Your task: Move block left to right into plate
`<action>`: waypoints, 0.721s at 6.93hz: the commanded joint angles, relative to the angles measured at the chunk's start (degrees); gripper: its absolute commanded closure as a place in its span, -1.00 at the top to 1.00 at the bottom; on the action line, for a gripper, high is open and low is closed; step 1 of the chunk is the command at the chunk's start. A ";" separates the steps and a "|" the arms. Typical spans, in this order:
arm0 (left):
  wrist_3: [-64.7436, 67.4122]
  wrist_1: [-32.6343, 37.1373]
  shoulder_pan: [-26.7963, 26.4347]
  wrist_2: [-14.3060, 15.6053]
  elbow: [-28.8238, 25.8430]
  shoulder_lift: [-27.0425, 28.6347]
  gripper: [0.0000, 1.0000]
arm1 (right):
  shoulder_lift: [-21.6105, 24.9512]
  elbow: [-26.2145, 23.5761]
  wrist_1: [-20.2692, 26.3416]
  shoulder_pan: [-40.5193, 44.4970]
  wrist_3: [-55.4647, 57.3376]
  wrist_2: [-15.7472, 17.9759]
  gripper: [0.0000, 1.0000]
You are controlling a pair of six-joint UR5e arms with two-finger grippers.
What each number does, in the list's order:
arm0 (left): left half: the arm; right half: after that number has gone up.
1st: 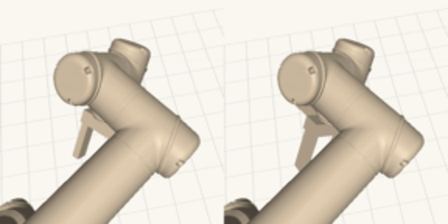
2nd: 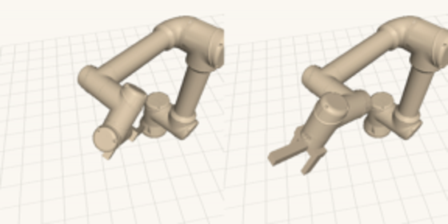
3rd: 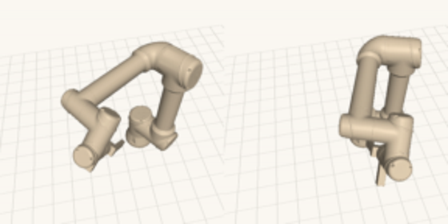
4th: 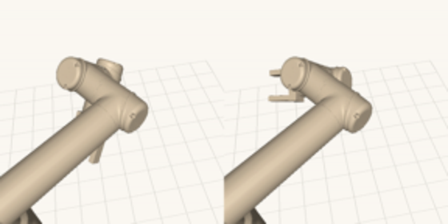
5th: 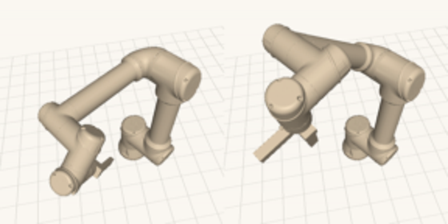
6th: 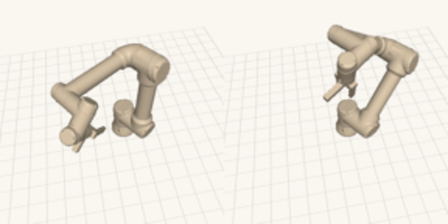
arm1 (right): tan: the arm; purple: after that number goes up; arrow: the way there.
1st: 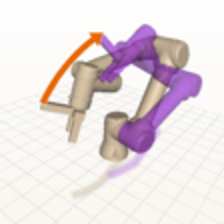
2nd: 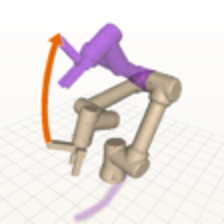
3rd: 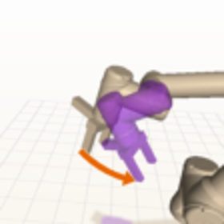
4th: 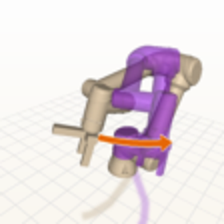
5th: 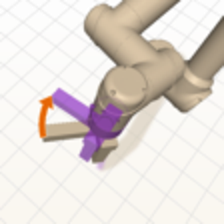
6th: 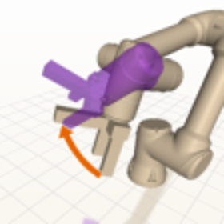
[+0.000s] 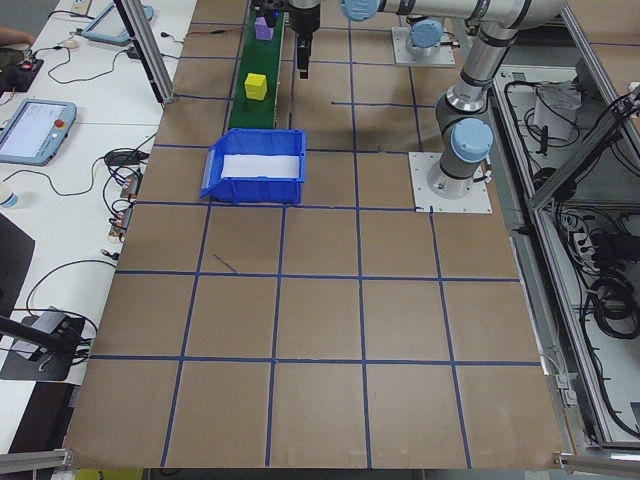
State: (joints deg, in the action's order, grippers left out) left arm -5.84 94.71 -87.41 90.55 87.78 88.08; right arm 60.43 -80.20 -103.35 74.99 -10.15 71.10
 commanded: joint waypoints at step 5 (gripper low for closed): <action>3.46 -0.05 -0.12 0.42 1.34 -1.77 1.00 | -1.02 -2.86 -4.49 -0.19 -0.66 4.73 0.97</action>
State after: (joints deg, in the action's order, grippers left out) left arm -2.42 94.68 -87.55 90.96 89.15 86.49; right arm 59.58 -82.86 -107.10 74.83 -10.78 73.87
